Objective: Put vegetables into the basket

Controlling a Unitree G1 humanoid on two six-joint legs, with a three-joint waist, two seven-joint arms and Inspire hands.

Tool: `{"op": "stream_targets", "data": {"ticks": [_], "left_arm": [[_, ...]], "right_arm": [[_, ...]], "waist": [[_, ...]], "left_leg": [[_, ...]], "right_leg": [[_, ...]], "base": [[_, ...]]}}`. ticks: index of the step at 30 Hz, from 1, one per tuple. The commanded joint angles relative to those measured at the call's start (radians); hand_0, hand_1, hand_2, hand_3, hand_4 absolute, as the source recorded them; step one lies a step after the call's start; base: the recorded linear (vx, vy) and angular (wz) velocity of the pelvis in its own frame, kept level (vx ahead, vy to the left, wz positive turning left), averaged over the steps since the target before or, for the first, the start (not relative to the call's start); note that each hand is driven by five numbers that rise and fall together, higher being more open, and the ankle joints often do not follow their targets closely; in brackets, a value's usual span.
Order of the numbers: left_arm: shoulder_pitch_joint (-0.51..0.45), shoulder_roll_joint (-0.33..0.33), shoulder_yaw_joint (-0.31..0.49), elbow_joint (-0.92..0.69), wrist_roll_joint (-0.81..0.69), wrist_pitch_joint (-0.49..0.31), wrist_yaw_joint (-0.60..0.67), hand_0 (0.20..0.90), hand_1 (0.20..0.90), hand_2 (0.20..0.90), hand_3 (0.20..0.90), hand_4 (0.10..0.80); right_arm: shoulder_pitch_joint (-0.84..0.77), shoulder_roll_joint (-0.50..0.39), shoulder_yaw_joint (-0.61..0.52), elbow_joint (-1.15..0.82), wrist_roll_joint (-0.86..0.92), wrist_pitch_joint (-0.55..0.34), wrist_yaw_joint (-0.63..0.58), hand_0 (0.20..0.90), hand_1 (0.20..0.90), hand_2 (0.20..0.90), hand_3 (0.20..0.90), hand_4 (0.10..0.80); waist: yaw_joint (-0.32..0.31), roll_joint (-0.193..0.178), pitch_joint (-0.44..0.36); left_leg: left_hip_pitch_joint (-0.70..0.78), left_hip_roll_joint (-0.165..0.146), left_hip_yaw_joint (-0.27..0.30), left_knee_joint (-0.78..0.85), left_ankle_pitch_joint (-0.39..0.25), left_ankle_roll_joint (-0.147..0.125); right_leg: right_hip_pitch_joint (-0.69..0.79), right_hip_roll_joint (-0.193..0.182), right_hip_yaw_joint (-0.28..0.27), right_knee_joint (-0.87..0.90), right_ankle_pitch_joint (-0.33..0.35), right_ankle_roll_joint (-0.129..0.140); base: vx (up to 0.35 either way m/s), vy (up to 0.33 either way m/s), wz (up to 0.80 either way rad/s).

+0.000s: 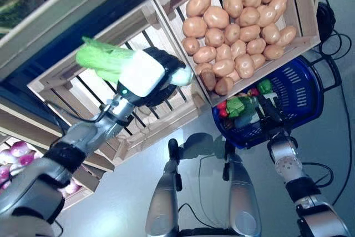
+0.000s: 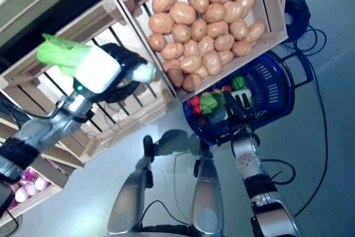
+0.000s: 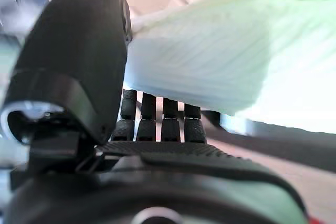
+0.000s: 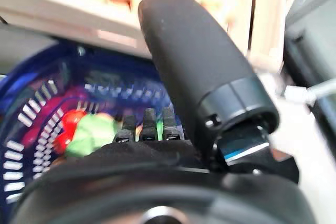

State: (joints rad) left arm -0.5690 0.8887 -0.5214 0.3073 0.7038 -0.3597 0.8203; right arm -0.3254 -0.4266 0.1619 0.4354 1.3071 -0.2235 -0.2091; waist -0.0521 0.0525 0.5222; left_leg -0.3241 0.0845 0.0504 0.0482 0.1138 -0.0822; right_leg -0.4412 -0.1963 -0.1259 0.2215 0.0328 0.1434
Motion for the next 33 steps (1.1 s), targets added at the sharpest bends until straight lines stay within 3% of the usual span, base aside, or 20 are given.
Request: {"op": "stream_targets", "data": {"ticks": [1,2,3,4,7,12,18,19,23,28,33], "left_arm": [[0.128,-0.065,0.213,-0.148,-0.227,-0.119,0.013,0.300,0.300,0.300,0.300,0.400],[0.208,-0.132,0.278,-0.191,-0.349,-0.164,-0.063,0.300,0.300,0.300,0.300,0.400],[0.232,-0.154,0.302,-0.205,-0.356,-0.170,-0.087,0.300,0.300,0.300,0.300,0.400],[0.316,-0.234,0.372,-0.261,-0.410,-0.220,-0.167,0.300,0.300,0.300,0.300,0.400],[0.384,-0.297,0.424,-0.333,-0.521,-0.248,-0.286,0.300,0.300,0.300,0.300,0.400],[0.439,-0.383,0.475,-0.409,-0.929,-0.236,-0.580,0.300,0.300,0.300,0.300,0.400],[0.446,-0.464,0.445,-0.479,-1.200,-0.135,-0.780,0.300,0.300,0.300,0.300,0.400],[0.440,-0.476,0.425,-0.479,-1.224,-0.112,-0.818,0.300,0.300,0.300,0.300,0.400],[0.428,-0.485,0.366,-0.473,-1.272,-0.052,-0.893,0.300,0.300,0.300,0.300,0.400],[0.429,-0.490,0.323,-0.474,-1.382,-0.012,-0.972,0.300,0.300,0.300,0.300,0.400],[0.419,-0.494,0.279,-0.490,-1.440,0.002,-1.046,0.300,0.300,0.300,0.300,0.400]], "right_arm": [[0.113,0.021,-0.068,-0.179,-0.228,-0.104,0.106,0.900,0.900,0.900,0.900,0.800],[0.156,0.037,-0.079,-0.224,-0.291,-0.118,0.135,0.900,0.900,0.900,0.900,0.800],[0.167,0.043,-0.080,-0.241,-0.312,-0.116,0.136,0.900,0.900,0.900,0.900,0.800],[0.213,0.069,-0.093,-0.302,-0.410,-0.120,0.179,0.900,0.900,0.900,0.900,0.800],[0.254,0.077,-0.107,-0.362,-0.475,-0.111,0.237,0.900,0.900,0.900,0.900,0.800],[0.284,0.055,-0.125,-0.452,-0.537,-0.121,0.349,0.900,0.900,0.900,0.900,0.800],[0.275,0.020,-0.079,-0.547,-0.560,-0.077,0.524,0.900,0.900,0.900,0.900,0.800],[0.260,0.014,-0.054,-0.545,-0.505,-0.034,0.614,0.900,0.900,0.900,0.900,0.800],[0.250,0.021,0.005,-0.546,-0.364,0.115,0.774,0.900,0.900,0.900,0.900,0.800],[0.255,0.065,0.090,-0.534,-0.289,0.246,0.821,0.900,0.900,0.900,0.900,0.800],[0.258,0.077,0.148,-0.535,-0.278,0.315,0.804,0.900,0.900,0.900,0.900,0.800]], "waist": [[0.039,-0.037,-0.139],[0.045,-0.039,-0.152],[0.044,-0.039,-0.159],[0.050,-0.044,-0.187],[0.053,-0.048,-0.219],[0.065,-0.055,-0.277],[0.081,-0.059,-0.350],[0.089,-0.062,-0.369],[0.102,-0.068,-0.419],[0.112,-0.067,-0.463],[0.112,-0.063,-0.483]], "left_leg": [[-0.013,-0.058,0.016,0.000,-0.026,0.023],[0.013,-0.058,0.009,-0.015,-0.032,0.025],[0.015,-0.059,0.006,-0.020,-0.026,0.027],[0.044,-0.058,-0.003,-0.035,-0.028,0.029],[0.075,-0.058,-0.014,-0.048,-0.029,0.029],[0.151,-0.053,-0.031,-0.085,-0.034,0.032],[0.220,-0.047,-0.040,-0.106,-0.040,0.031],[0.238,-0.046,-0.042,-0.109,-0.044,0.029],[0.284,-0.042,-0.051,-0.130,-0.052,0.027],[0.319,-0.036,-0.048,-0.135,-0.067,0.027],[0.340,-0.033,-0.042,-0.135,-0.075,0.027]], "right_leg": [[0.126,0.057,-0.058,-0.123,0.029,-0.066],[0.154,0.057,-0.060,-0.133,0.022,-0.063],[0.158,0.058,-0.061,-0.140,0.028,-0.063],[0.190,0.061,-0.067,-0.154,0.024,-0.062],[0.229,0.062,-0.076,-0.173,0.022,-0.062],[0.315,0.065,-0.089,-0.220,0.022,-0.057],[0.390,0.065,-0.098,-0.252,0.030,-0.052],[0.410,0.064,-0.102,-0.258,0.029,-0.051],[0.462,0.061,-0.108,-0.297,0.039,-0.046],[0.490,0.056,-0.107,-0.309,0.039,-0.040],[0.507,0.055,-0.106,-0.309,0.034,-0.041]], "base": [[0.139,-0.015,-0.02],[0.087,-0.013,0.02],[0.148,-0.019,0.13],[0.123,-0.014,0.18],[0.125,-0.007,0.13],[0.114,-0.002,0.10],[0.111,0.001,0.09],[0.120,-0.017,0.08],[0.087,-0.017,0.11],[0.052,-0.007,0.00],[0.025,0.005,0.00]]}}
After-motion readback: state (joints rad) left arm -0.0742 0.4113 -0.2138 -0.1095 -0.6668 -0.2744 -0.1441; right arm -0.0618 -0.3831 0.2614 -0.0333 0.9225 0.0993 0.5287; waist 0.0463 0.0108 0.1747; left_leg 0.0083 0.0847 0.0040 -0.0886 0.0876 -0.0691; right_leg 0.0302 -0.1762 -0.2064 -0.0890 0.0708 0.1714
